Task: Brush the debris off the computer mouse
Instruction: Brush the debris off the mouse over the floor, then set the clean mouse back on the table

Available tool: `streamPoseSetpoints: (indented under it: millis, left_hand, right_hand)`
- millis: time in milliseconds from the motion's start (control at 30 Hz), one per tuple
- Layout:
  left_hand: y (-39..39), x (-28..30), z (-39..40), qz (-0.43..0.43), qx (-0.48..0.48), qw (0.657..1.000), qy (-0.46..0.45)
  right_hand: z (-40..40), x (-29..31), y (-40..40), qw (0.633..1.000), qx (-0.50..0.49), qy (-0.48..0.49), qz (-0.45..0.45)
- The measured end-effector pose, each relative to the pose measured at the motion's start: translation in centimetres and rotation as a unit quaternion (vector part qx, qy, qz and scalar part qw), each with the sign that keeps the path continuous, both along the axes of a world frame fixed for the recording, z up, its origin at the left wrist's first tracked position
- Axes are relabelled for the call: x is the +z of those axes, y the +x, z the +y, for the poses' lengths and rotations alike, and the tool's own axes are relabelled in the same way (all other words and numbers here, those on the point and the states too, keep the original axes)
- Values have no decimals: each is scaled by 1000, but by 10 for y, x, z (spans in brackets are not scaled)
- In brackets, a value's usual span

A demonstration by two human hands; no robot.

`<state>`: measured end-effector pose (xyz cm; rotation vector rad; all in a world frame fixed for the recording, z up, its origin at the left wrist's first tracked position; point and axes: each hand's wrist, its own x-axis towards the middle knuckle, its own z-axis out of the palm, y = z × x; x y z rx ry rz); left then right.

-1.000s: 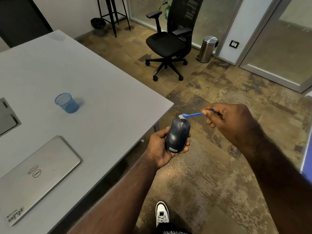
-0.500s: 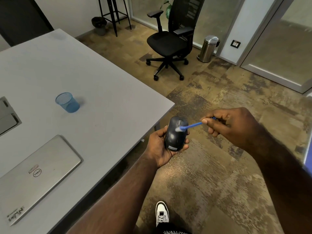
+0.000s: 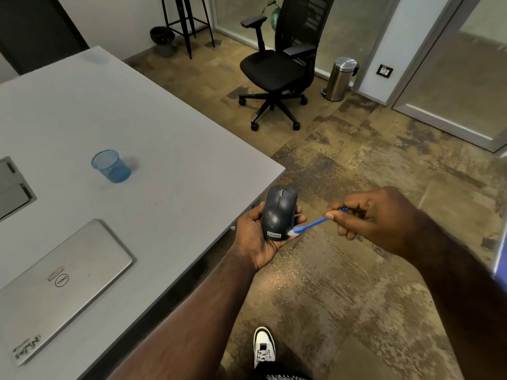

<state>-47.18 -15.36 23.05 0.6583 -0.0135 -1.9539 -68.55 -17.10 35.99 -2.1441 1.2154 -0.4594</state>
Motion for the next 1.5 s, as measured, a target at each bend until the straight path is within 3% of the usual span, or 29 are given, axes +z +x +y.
streamPoseSetpoints:
  millis: [133, 333, 433, 567, 700, 867, 1000, 1133, 1267, 1500]
  left_hand:
    - [-1, -1, -1, 0, -4, 1000, -2]
    - [3, 1, -2, -26, 10, 1000, 9]
    - [7, 6, 3, -33, 16, 999, 13]
    - [14, 13, 6, -43, 37, 998, 15]
    - [30, 19, 12, -54, 80, 995, 28]
    - [54, 22, 21, -65, 158, 984, 49]
    - [74, 22, 35, -95, 225, 967, 65]
    - [100, 8, 47, -206, 277, 933, 103]
    - [135, -5, 56, -309, 257, 909, 111]
    - [199, -23, 48, -329, 248, 901, 137]
  right_hand:
    - [4, -8, 7, 999, 12, 36, 17]
    - [-1, -11, 10, 976, -152, -131, -84]
    - [-5, -17, 13, 958, -203, -139, -150]
    - [-8, -31, 27, 921, -233, 28, -311]
    - [-7, -47, 51, 874, -196, 233, -379]
    - [-5, -70, 102, 856, -199, 305, -366]
    - [0, -83, 151, 862, -181, 320, -348]
    - [4, -92, 200, 878, -156, 314, -327]
    - [7, -105, 246, 894, -142, 303, -297]
    - [-4, -137, 317, 905, -162, 305, -250]
